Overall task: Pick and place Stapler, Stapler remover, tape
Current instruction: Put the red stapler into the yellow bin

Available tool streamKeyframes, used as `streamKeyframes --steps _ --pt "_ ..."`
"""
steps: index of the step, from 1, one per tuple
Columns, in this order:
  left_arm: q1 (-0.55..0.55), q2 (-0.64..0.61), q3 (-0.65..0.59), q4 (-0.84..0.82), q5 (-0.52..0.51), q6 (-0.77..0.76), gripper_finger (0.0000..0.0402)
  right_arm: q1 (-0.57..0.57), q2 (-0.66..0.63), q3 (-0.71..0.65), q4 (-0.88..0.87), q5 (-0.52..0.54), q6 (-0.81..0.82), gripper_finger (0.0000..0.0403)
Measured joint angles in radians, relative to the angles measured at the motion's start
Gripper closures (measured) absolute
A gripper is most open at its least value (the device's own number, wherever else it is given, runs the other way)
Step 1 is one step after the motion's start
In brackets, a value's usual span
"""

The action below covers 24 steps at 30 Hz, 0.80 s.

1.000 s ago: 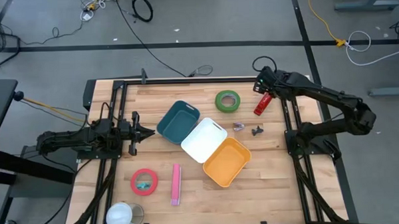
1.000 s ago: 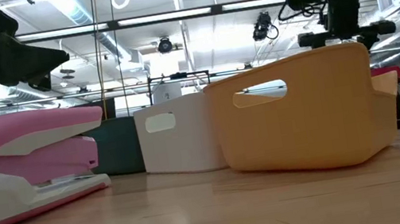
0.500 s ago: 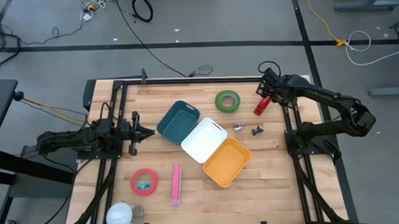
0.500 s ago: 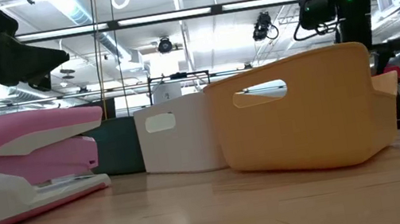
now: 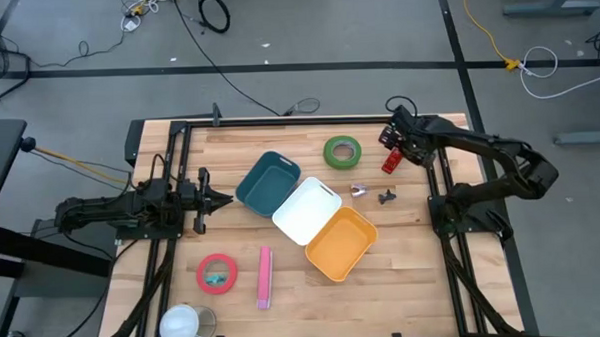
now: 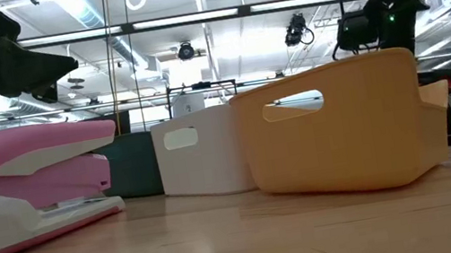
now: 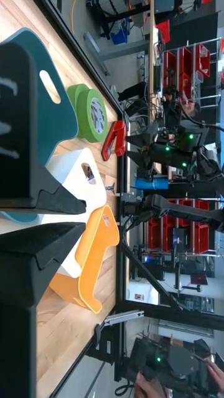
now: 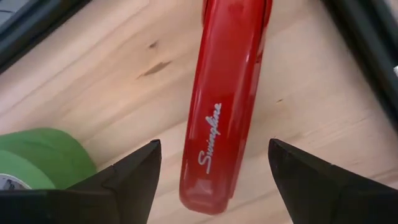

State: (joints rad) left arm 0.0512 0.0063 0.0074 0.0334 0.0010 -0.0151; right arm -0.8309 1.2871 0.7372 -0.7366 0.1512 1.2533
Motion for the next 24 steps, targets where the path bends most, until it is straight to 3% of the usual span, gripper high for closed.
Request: streamKeyframes --steps 19,24 --pt "0.000 0.000 0.000 0.000 0.000 0.000 0.0365 -0.031 0.119 0.000 0.060 -0.039 -0.013 0.0109" --pt "0.000 0.000 0.000 0.000 0.000 0.000 0.0365 -0.031 0.119 0.000 0.059 -0.039 -0.013 0.0132"
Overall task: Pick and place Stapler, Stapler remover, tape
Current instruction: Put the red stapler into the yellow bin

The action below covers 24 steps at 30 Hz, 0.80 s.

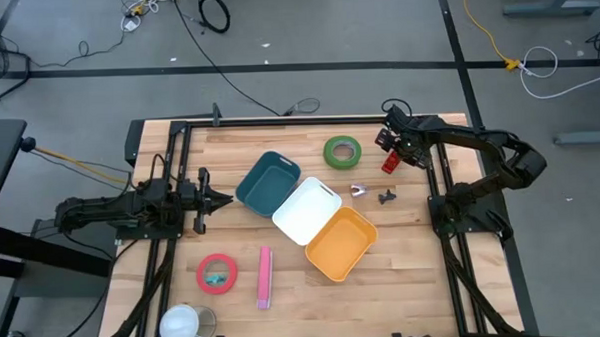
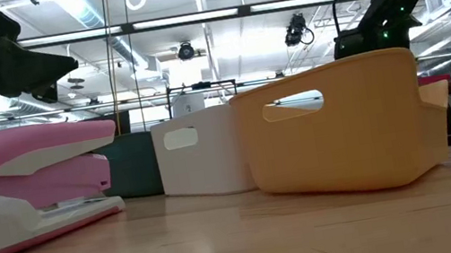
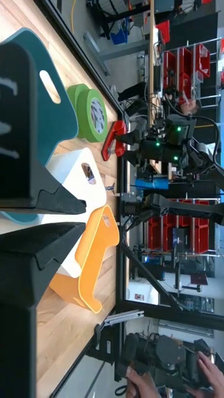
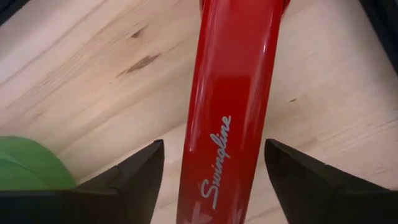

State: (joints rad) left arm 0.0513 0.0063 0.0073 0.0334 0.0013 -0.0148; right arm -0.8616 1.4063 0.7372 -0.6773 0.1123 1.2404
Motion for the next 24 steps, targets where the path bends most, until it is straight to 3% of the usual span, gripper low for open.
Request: streamKeyframes --steps 14,24 --pt "0.000 0.000 0.000 0.000 0.000 0.000 0.0365 0.002 0.000 0.000 -0.009 0.001 0.010 0.0249" --pt "0.000 0.000 0.000 0.000 0.000 0.000 0.0365 0.002 0.000 0.000 -0.021 -0.004 0.000 0.0249"
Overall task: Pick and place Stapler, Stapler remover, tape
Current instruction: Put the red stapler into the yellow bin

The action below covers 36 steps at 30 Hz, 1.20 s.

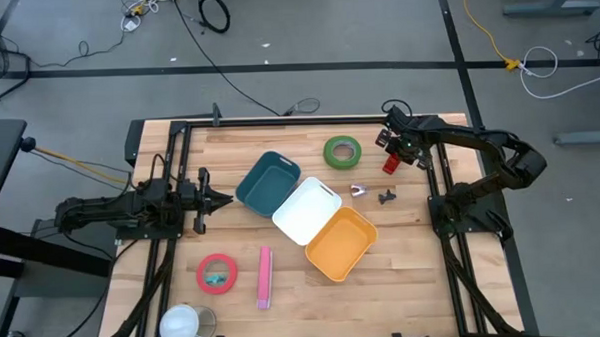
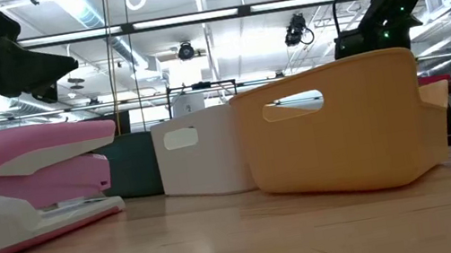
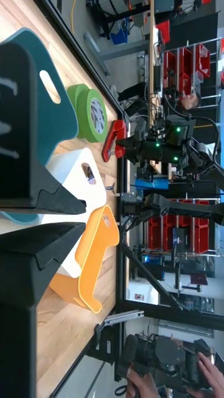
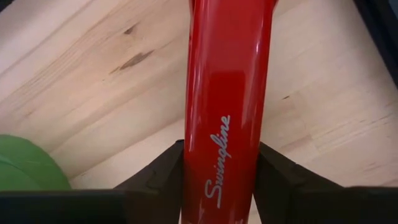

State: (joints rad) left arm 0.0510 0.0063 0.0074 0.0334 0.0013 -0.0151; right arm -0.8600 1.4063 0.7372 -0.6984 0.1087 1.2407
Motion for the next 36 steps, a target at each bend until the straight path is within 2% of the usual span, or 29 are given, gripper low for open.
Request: streamKeyframes --steps 8,13,28,36 --pt "0.000 0.000 0.000 0.000 0.000 0.000 0.0365 0.001 -0.003 0.000 -0.018 -0.008 0.000 0.0270" --pt "0.000 0.000 0.000 0.000 0.000 0.000 0.0365 0.008 -0.037 0.000 -0.028 -0.010 0.010 0.0270" --pt "0.000 0.000 0.000 0.000 0.000 0.000 0.0365 0.008 -0.238 0.005 -0.016 0.005 -0.002 0.0275" --pt "0.000 0.000 0.000 0.000 0.000 0.000 0.0365 0.031 -0.309 0.080 -0.026 -0.001 -0.155 0.0276"
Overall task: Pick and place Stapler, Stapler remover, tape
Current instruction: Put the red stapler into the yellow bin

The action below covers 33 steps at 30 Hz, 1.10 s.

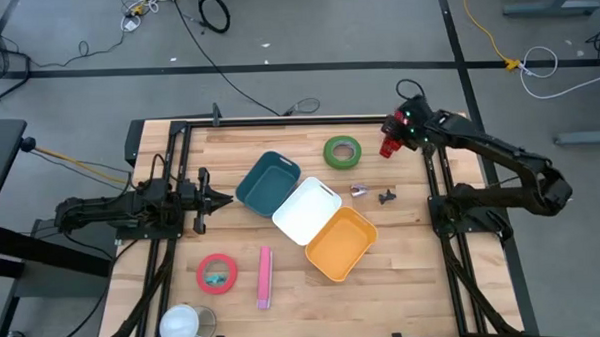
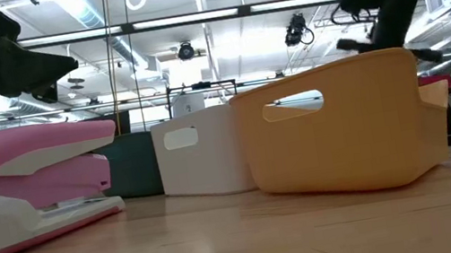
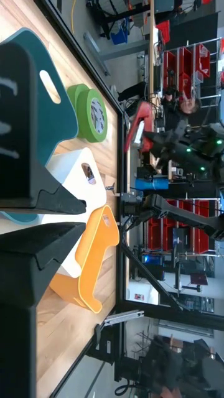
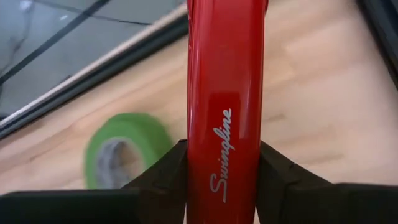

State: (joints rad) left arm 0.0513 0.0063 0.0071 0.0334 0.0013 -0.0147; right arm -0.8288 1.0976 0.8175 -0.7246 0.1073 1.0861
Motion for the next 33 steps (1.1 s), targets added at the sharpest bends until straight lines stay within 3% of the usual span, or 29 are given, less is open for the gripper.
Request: streamKeyframes --steps 19,24,33 --pt "0.000 0.000 0.000 0.000 0.000 0.000 0.0365 0.150 0.000 0.305 -0.084 -0.392 -0.649 0.0276" --pt "0.000 0.000 0.000 0.000 0.000 0.000 0.0365 0.222 -0.001 0.330 -0.145 -0.410 -0.771 0.0276" --pt "0.000 0.000 0.000 0.000 0.000 0.000 0.0365 0.354 0.000 0.331 -0.175 -0.410 -0.844 0.0276"
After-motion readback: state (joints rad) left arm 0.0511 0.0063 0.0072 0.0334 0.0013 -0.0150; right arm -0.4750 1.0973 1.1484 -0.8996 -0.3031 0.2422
